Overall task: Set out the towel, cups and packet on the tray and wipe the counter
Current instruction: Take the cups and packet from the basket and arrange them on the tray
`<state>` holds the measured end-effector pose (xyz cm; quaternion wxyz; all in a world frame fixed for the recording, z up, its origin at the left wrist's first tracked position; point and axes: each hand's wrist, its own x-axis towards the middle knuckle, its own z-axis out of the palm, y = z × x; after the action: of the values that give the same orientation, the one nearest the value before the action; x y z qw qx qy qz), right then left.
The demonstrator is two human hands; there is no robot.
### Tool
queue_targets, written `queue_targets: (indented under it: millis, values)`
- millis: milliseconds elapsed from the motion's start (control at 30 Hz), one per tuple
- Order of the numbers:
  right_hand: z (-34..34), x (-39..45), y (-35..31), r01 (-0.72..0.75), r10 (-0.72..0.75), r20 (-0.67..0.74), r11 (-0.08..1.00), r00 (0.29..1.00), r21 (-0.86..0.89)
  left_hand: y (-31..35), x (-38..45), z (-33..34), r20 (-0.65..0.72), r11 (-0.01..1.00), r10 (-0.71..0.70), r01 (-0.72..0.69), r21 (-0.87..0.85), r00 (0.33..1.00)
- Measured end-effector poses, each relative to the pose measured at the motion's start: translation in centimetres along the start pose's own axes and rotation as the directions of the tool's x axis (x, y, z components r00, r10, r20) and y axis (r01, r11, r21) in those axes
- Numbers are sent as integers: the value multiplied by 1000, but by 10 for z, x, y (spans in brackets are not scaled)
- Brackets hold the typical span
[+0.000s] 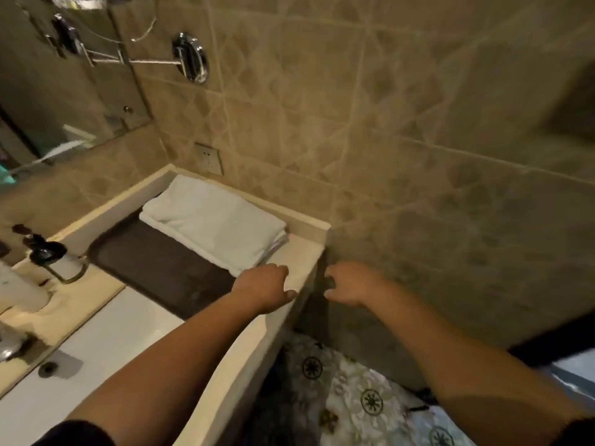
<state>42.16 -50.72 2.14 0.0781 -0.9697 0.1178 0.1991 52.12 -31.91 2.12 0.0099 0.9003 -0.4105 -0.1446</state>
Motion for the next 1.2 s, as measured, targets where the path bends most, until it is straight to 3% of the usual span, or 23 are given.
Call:
queue_targets:
  millis: [200,400,533,800,1033,1200]
  values:
    - [52,-149,73,-263,265,2,956,964,131,124,-18,27,65,968,237,-241,70,969]
    - [118,-314,145,-572,595,-16,780,804,252,287,-49,73,175,870,446,-471,145,878]
    - [164,-435,187,-638,689,-116,712,715,293,411,-92,108,155,763,619,-636,113,770]
    - [247,-633,251,-773,822,-52,553,567,310,608,-193,167,154,587,780,-795,154,606]
    - [276,-727,301,-824,871,5,462,491,327,721,-226,195,203,471,854,-878,90,479]
    - [292,-757,358,-852,898,27,406,439,331,793,-208,219,186,444,870,-889,107,457]
